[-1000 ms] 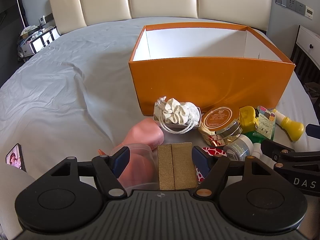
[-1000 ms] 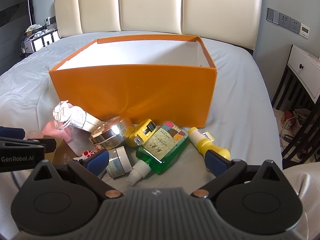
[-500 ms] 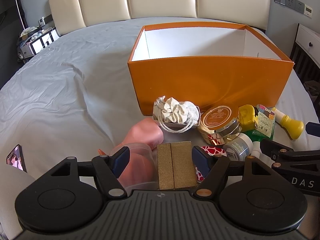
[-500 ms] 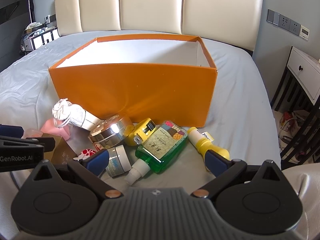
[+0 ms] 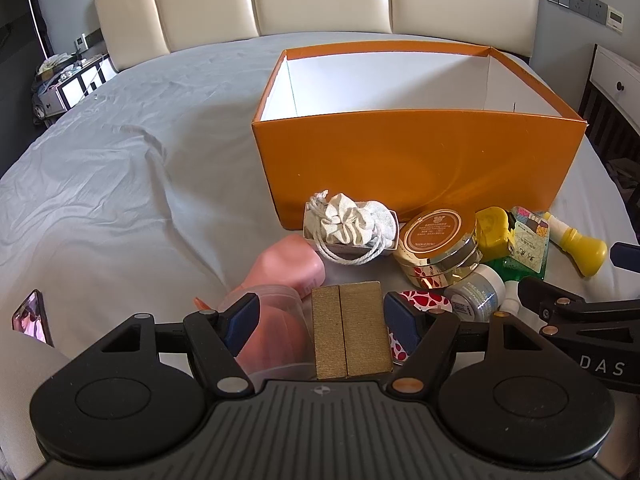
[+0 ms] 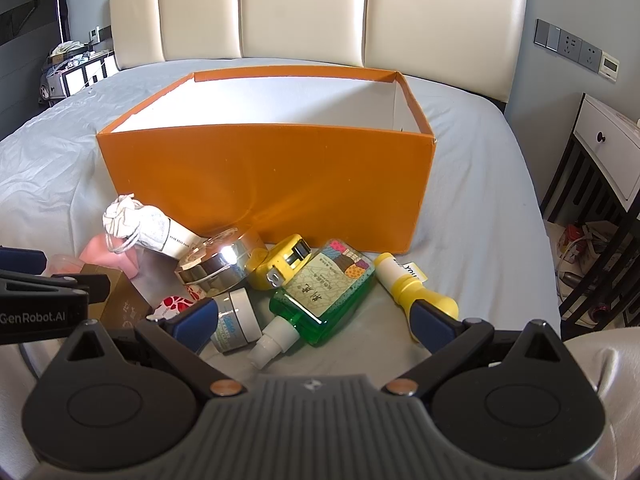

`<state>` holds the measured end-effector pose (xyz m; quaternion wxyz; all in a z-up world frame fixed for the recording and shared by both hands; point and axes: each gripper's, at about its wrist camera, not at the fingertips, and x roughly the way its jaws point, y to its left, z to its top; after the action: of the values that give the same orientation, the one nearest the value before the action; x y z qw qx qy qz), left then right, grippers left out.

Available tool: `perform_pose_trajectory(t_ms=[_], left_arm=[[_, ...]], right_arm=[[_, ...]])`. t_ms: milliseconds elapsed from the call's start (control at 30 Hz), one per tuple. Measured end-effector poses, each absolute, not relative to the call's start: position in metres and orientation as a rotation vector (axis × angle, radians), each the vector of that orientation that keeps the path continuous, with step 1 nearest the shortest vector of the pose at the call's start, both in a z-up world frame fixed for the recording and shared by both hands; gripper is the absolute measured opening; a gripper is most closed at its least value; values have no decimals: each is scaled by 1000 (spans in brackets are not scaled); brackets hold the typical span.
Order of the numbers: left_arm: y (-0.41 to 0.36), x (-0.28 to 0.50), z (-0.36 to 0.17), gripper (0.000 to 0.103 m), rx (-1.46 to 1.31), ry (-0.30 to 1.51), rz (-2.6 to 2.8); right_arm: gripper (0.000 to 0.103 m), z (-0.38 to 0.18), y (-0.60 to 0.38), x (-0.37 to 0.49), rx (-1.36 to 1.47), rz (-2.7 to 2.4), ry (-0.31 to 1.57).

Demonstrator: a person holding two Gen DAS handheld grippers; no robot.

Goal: Organize rigid objects
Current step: 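Move both grippers toward the items in front of the orange box, then grasp the white box with cloth pouch with left gripper while right grasps gold tin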

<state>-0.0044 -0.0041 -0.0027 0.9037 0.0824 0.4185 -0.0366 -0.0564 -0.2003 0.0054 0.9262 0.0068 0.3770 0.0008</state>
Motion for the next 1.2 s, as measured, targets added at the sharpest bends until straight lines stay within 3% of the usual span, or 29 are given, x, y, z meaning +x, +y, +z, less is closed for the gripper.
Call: perform_pose_trajectory(t_ms=[200,367,633,733,1067,1200], left_arm=[[-4,-3,-3,79,152,880,-118],[-4,0,0,66,117,890,-208],[4,32,3,73,-38,929,-181],[9,44,2,78,-95,934,-156],[30,74,-22,85,-271,951,-119],[18,78,-27,85,-213,919,-142]], right_arm=[[99,5,-201,-55,16,5,790],[76,1,-199,-46,-4,16,856],[75,7,-196,-21,55,91,890],[68,6,-191,-4,92,110,905],[78,-11,-173,39,91,121,913],[89,-31,-172,54,141,160,1010]])
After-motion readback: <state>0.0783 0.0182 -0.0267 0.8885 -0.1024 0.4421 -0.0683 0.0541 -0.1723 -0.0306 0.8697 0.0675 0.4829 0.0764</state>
